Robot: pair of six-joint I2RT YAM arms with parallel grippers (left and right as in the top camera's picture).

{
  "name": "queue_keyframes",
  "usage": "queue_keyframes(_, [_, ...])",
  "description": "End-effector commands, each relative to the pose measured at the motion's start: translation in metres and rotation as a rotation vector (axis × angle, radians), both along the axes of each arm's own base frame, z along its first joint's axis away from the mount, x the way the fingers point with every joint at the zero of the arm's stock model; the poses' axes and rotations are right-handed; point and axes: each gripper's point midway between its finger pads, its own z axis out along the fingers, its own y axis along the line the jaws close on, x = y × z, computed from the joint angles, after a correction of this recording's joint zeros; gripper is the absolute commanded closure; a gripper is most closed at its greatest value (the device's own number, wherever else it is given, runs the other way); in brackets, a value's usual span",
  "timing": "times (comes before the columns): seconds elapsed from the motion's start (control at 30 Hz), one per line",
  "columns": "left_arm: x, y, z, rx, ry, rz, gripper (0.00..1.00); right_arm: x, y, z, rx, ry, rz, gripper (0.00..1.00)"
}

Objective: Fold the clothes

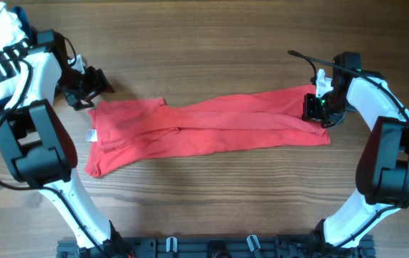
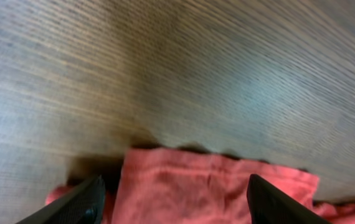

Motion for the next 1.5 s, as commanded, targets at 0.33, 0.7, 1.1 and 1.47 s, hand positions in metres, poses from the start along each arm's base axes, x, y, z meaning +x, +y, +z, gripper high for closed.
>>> queue_keyframes(0.33, [0.002, -0.022, -0.021, 0.021, 0.031, -0.056, 0.49, -0.006, 0.005, -0.006, 0.025, 0.028, -0.006, 0.88])
queue_keyframes(0.7, [-0.008, 0.002, -0.026, 0.179, 0.087, -0.061, 0.53, -0.006, 0.005, -0.006, 0.025, 0.030, -0.006, 0.88])
queue_keyframes(1.1, [-0.024, 0.001, -0.041, 0.183, 0.131, -0.066, 0.62, -0.006, 0.005, -0.006, 0.025, 0.031, -0.003, 0.88])
queue_keyframes(1.47, [-0.020, 0.002, -0.042, 0.186, 0.112, -0.063, 0.96, -0.007, 0.005, -0.006, 0.026, 0.035, -0.003, 0.88])
